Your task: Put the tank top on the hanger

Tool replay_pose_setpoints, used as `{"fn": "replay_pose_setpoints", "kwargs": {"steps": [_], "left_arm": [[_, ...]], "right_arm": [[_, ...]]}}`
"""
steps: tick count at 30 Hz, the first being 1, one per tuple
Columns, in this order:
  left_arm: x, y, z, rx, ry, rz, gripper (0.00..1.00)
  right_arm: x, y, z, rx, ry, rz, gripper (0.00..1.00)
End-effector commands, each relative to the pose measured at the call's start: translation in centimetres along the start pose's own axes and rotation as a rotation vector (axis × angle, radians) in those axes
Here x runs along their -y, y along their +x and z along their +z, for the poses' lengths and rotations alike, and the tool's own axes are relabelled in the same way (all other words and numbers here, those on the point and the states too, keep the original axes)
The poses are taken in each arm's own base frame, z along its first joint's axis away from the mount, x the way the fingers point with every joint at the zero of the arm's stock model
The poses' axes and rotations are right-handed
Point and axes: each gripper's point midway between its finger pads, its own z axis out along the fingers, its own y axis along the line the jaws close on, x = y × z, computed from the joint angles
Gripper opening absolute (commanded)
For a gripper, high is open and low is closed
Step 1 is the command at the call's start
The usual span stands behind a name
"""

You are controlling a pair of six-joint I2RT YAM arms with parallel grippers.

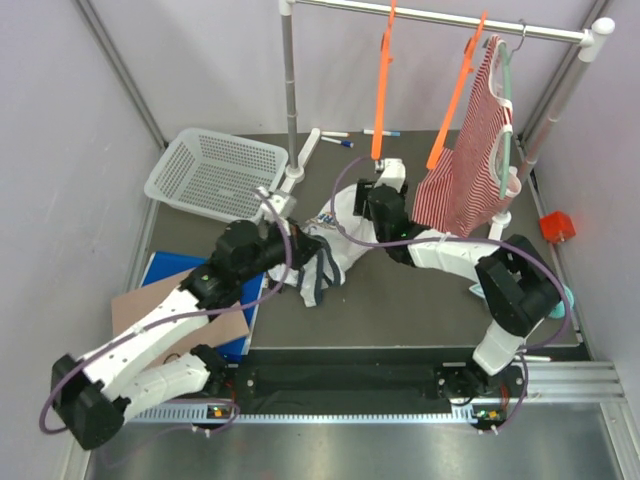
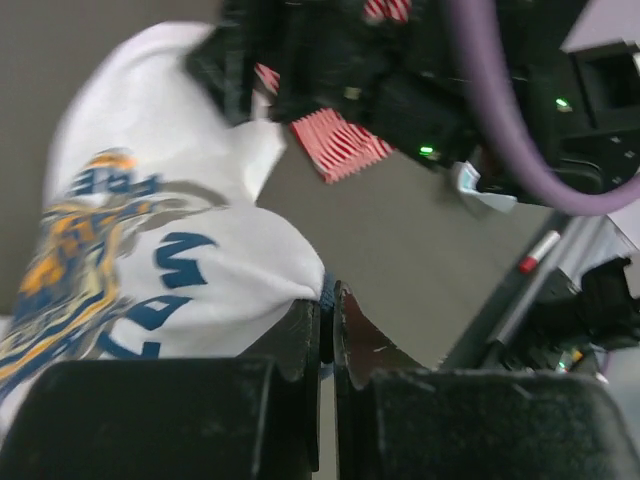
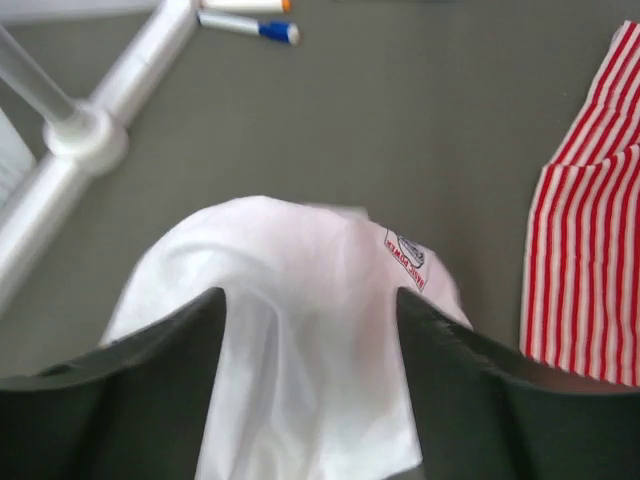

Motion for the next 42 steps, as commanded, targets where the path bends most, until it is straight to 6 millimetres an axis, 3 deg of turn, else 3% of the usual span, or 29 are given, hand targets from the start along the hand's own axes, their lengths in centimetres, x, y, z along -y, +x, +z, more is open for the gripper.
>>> {"fn": "replay_pose_setpoints", "kwargs": {"steps": [1, 2, 4, 6, 7, 8, 10, 11, 13, 14, 18, 21, 22, 23, 24, 25, 27, 28, 32, 34, 35, 40, 42], "left_arm": [[4.2, 2.1, 4.9, -0.009, 0.178, -0.005, 0.0], [5.3, 2.6, 5.8, -0.022, 0.194, 0.022, 0.0], [4.9, 4.5, 8.4, -0.071, 0.161, 0.043, 0.0], [6.0, 3.5, 10.0, -0.037, 0.176, 0.072, 0.0], [5.5, 4.1, 11.1, -0.047, 0.161, 0.079, 0.0], [5.9, 2.9, 11.7, -0.01, 0.164, 0.088, 0.0], [5.5, 2.6, 12.9, 0.008, 0.139, 0.1, 0.0], [5.4, 2.5, 13.2, 0.017, 0.139, 0.112, 0.0], [5.5, 2.0, 14.5, 0.049, 0.139, 0.117, 0.0], [5.7, 2.0, 15.0, 0.047, 0.147, 0.108, 0.0], [6.7, 1.2, 17.6, 0.063, 0.183, 0.086, 0.0], [7.1, 0.8, 19.9, 0.063, 0.191, 0.091, 0.0], [7.2, 0.9, 20.9, 0.046, 0.192, 0.093, 0.07], [7.3, 1.1, 21.3, 0.033, 0.193, 0.101, 0.21], [7.2, 1.3, 21.6, 0.02, 0.19, 0.104, 0.41], [6.9, 1.6, 21.6, 0.008, 0.178, 0.105, 0.72], [6.1, 1.8, 20.9, 0.006, 0.14, 0.106, 0.88], [5.2, 1.7, 19.7, 0.023, 0.094, 0.106, 0.99], [2.6, 1.3, 15.3, 0.051, -0.031, 0.141, 0.99], [1.4, 2.4, 12.5, 0.028, -0.071, 0.161, 0.99], [0.1, 2.6, 11.6, 0.03, -0.128, 0.176, 0.99], [-9.0, 7.8, 5.8, -0.102, -0.46, 0.156, 0.99], [-10.4, 9.0, 4.6, -0.137, -0.491, 0.138, 0.99]], "right_arm": [[1.0, 0.7, -0.4, -0.028, 0.012, -0.027, 0.83], [1.7, 2.2, -1.2, -0.061, 0.014, -0.025, 0.86], [2.5, 2.0, -3.0, -0.071, 0.011, -0.005, 0.89], [4.1, 4.2, -4.8, -0.114, 0.023, 0.018, 0.89], [4.0, 3.2, -6.0, -0.094, -0.007, 0.056, 0.9], [5.0, 5.6, -7.2, -0.133, -0.008, 0.077, 0.9], [4.9, 5.8, -8.9, -0.124, -0.053, 0.168, 0.9], [6.0, 8.2, -9.9, -0.161, -0.047, 0.17, 0.9], [6.2, 8.5, -11.2, -0.151, -0.069, 0.228, 0.89], [6.9, 9.8, -11.8, -0.172, -0.062, 0.245, 0.89], [7.8, 9.9, -13.3, -0.148, -0.065, 0.284, 0.89], [8.4, 8.6, -14.7, -0.086, -0.092, 0.329, 0.88], [8.2, 8.6, -15.0, -0.079, -0.111, 0.33, 0.87], [8.4, 9.1, -15.4, -0.084, -0.124, 0.322, 0.88], [8.1, 8.9, -15.7, -0.075, -0.149, 0.319, 0.87], [7.4, 8.4, -16.3, -0.06, -0.202, 0.31, 0.86], [6.9, 8.8, -16.8, -0.065, -0.235, 0.301, 0.85], [6.3, 8.9, -17.3, -0.069, -0.271, 0.285, 0.84], [4.3, 9.6, -18.1, -0.106, -0.348, 0.255, 0.82], [2.8, 10.2, -18.4, -0.127, -0.393, 0.227, 0.82], [2.3, 10.4, -18.4, -0.135, -0.404, 0.219, 0.82], [0.2, 11.9, -17.7, -0.195, -0.418, 0.208, 0.81], [-0.1, 12.6, -17.3, -0.218, -0.407, 0.204, 0.8]]}}
